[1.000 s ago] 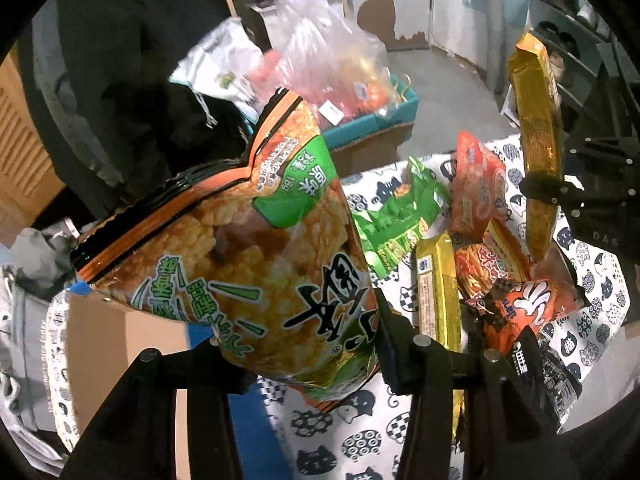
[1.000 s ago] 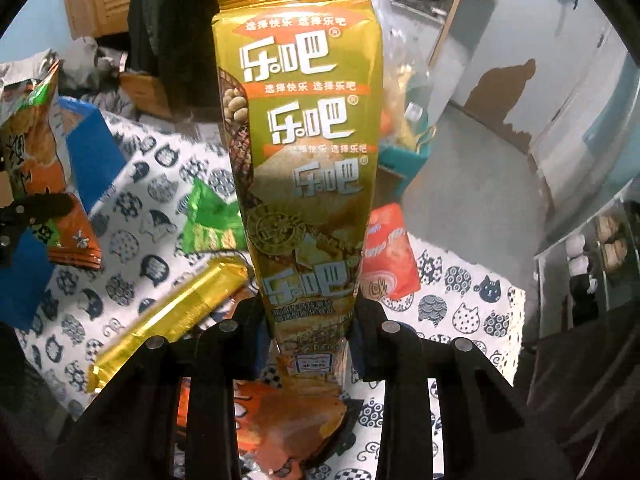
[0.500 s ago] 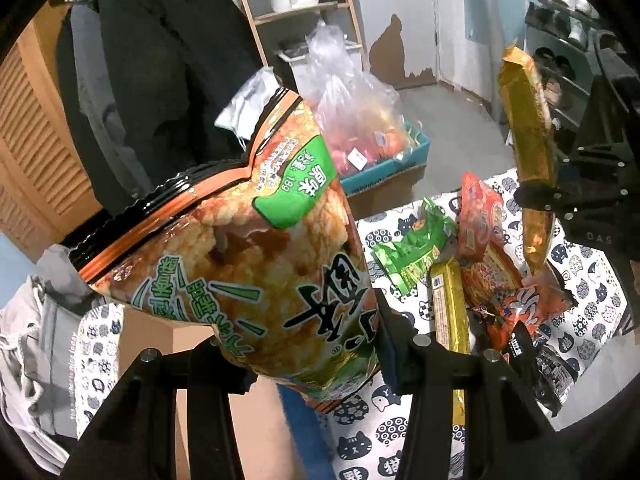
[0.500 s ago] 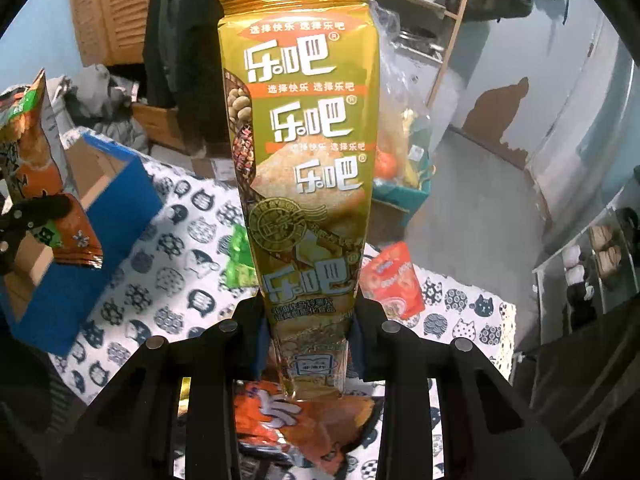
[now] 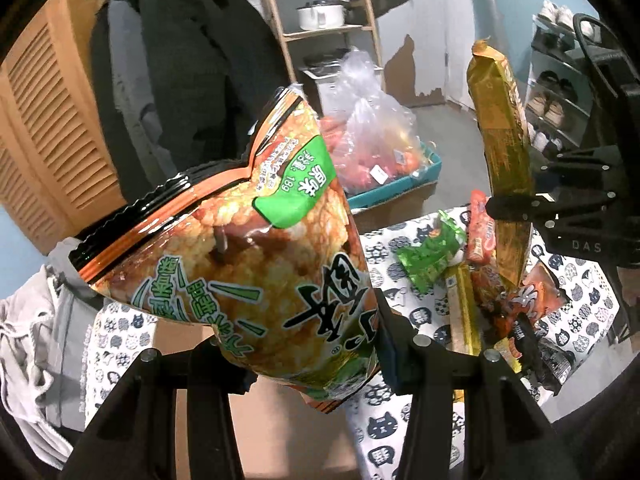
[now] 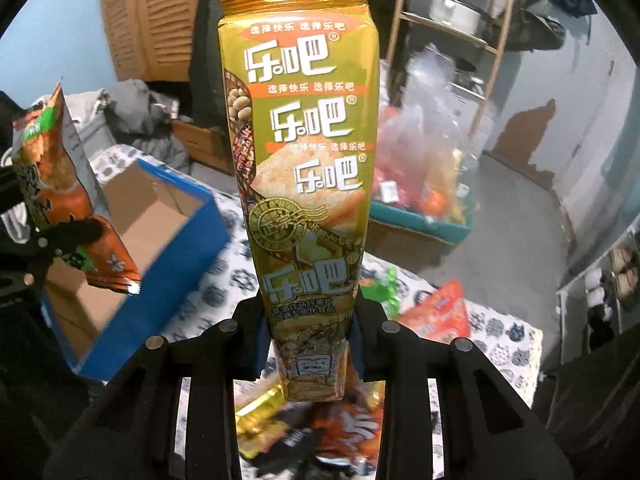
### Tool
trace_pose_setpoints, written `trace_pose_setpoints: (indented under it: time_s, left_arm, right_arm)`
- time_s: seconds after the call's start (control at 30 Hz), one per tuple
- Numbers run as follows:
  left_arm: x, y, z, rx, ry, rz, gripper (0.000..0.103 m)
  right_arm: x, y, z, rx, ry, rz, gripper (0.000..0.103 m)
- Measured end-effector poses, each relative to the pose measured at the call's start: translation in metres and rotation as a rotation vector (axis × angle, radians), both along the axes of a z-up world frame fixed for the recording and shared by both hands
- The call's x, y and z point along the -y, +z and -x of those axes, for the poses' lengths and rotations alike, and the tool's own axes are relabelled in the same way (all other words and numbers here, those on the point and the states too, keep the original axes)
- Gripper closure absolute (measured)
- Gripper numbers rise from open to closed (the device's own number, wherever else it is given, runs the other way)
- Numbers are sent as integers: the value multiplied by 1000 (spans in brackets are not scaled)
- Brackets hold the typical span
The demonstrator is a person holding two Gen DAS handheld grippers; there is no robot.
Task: Organize snacks
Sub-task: 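Carry both snacks over the cardboard box and open both tools to drop them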
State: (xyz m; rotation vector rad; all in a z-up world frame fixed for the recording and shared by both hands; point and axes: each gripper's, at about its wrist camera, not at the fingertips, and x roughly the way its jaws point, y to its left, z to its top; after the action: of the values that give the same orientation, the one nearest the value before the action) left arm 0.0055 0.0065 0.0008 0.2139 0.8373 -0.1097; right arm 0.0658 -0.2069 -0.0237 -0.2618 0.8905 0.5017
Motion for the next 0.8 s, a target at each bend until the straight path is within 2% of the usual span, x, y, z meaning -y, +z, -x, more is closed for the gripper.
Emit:
trace_pose_setpoints:
  time_s: [0.23, 0.43, 0.8]
  left_arm:
    - [-29, 7, 11, 36, 35, -22, 55]
    - [-57, 0, 14, 3, 72, 1, 55]
    - [-101, -15, 23, -30, 136, -7, 55]
  right_arm:
    - [-44, 9, 1, -8, 76, -23, 73]
    - [-83, 11, 1, -37, 138, -46, 73]
    - [-147, 1, -5, -113, 218, -64, 73]
